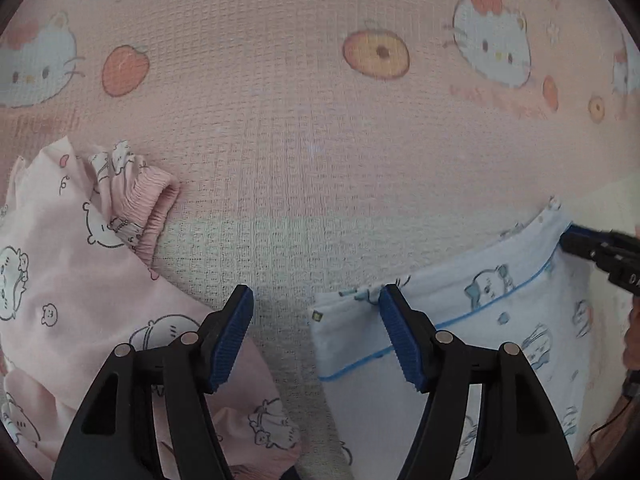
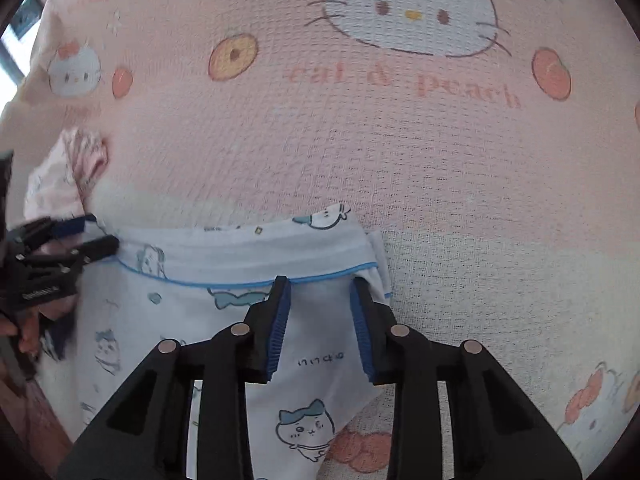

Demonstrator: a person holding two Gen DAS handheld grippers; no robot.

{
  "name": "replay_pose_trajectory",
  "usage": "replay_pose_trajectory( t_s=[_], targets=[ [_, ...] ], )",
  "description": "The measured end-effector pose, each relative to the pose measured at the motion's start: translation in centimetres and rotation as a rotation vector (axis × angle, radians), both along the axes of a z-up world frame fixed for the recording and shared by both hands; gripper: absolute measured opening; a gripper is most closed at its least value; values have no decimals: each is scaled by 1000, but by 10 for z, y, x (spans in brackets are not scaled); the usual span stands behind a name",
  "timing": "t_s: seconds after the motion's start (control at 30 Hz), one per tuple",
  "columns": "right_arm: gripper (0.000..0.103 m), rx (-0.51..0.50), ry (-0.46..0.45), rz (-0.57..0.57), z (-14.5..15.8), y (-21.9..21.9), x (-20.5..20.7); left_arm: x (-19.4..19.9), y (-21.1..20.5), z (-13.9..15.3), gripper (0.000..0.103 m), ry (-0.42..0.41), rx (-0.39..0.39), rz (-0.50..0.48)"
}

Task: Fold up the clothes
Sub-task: 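Move both open grippers back down the pants to the elastic cuffs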

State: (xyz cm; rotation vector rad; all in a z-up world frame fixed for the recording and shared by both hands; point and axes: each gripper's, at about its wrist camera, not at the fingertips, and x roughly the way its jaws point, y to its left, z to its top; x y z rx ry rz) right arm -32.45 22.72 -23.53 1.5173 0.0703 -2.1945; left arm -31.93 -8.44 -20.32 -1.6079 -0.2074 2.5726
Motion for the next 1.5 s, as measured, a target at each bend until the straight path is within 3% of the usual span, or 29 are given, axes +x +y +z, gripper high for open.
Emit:
replay_pose_trajectory(
  t_s=[0.03,0.1,0.2,0.27,0.33,0.43,0.63,0.7,0.8,0.87,0.9,1.03,1.07,1.17,1.3,1.37,1.5],
  targets=[
    [33,-14,8,-15,5,-1,-1,4,0,4,68,17,42,-4],
    [37,-14,29,-30,13,-1,-1,26,21,4,68,-1,16,-49],
    [43,118,23,-73,11,8,-2,59,53,4,68,-28,-22,-117],
    [43,139,-1,-76,10,12,6,81,74,4,68,-46,-47,-162],
    [44,87,13,-35,25,17,36,102,95,4,68,-64,-72,-208],
    [44,116,-22,44,25,8,96,135,127,4,68,-91,-111,-275],
    [44,232,-92,65,-18,15,170,187,144,-18,70,-226,-278,-290],
    [44,216,-85,27,-10,28,180,199,131,-4,70,-226,-261,-199],
    [44,145,-78,-25,5,41,194,217,122,17,70,-163,-62,-113],
    [45,122,-74,-14,7,35,205,223,132,10,70,-178,-57,-109],
    [45,135,-79,0,4,31,211,227,138,5,70,-187,-77,-112],
    [45,242,-83,44,-20,26,237,252,140,-16,71,-271,-312,-134],
    [45,266,-80,43,-22,27,241,257,135,-13,71,-266,-298,-108],
    [48,296,-57,4,-12,29,246,267,110,0,71,-248,-108,42],
    [49,1,-179,-80,-7,37,249,279,85,-3,71,-280,137,183],
    [49,-36,-231,-96,-13,33,256,283,88,-6,71,-283,129,165],
    [49,42,-183,-40,-17,29,276,281,96,-16,71,-311,103,141]
  ],
)
